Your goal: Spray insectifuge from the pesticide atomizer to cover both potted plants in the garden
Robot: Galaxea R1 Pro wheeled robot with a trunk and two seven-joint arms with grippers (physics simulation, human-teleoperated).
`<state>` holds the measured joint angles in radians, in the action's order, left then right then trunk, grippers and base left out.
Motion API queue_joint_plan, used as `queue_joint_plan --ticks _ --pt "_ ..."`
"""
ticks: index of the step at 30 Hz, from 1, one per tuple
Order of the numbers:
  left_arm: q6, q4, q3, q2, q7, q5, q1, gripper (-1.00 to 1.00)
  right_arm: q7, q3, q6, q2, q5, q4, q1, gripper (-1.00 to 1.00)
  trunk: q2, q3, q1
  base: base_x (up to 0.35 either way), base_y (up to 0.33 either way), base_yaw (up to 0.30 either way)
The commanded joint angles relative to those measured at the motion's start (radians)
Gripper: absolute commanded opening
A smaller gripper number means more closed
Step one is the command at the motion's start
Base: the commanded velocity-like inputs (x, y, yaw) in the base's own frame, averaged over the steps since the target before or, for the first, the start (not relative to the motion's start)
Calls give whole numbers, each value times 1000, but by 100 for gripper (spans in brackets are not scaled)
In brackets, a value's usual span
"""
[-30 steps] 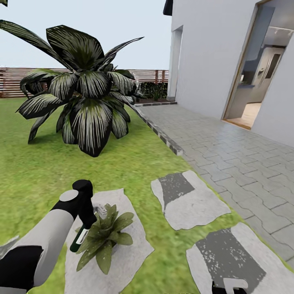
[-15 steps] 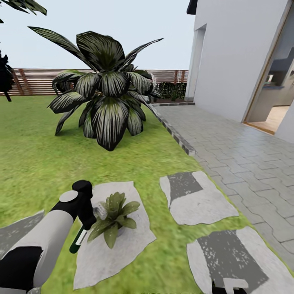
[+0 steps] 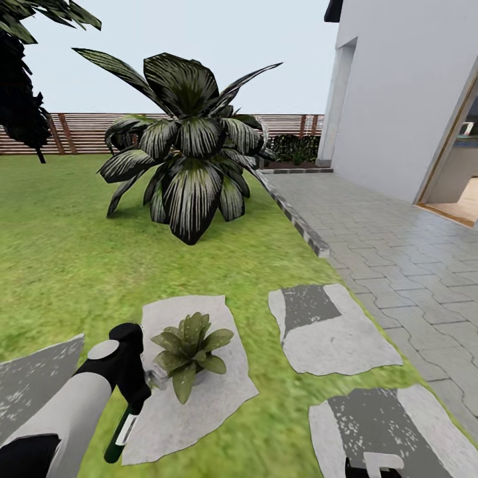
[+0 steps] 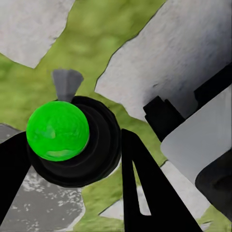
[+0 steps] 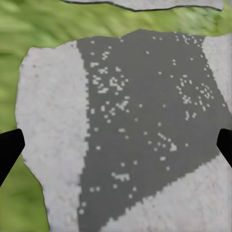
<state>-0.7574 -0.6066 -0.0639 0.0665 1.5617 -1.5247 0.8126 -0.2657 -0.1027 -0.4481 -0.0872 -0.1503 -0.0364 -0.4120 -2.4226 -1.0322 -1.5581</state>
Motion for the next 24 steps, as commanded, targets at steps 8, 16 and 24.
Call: queue_joint_plan --ticks 8,16,24 --pt "-10 1 -113 -13 -80 1 -20 -100 -4 -8 -3 2 -10 0 -1 100 0 -1 0 5 -16 0" --pt "-11 1 -117 -13 -81 0 -20 -100 -4 -8 -3 3 -10 0 -1 100 0 -1 0 93 -238 195" --pt "-11 1 -119 -6 -82 0 -21 -100 -4 -8 -3 3 -10 0 -1 100 0 -1 0 48 -264 275"
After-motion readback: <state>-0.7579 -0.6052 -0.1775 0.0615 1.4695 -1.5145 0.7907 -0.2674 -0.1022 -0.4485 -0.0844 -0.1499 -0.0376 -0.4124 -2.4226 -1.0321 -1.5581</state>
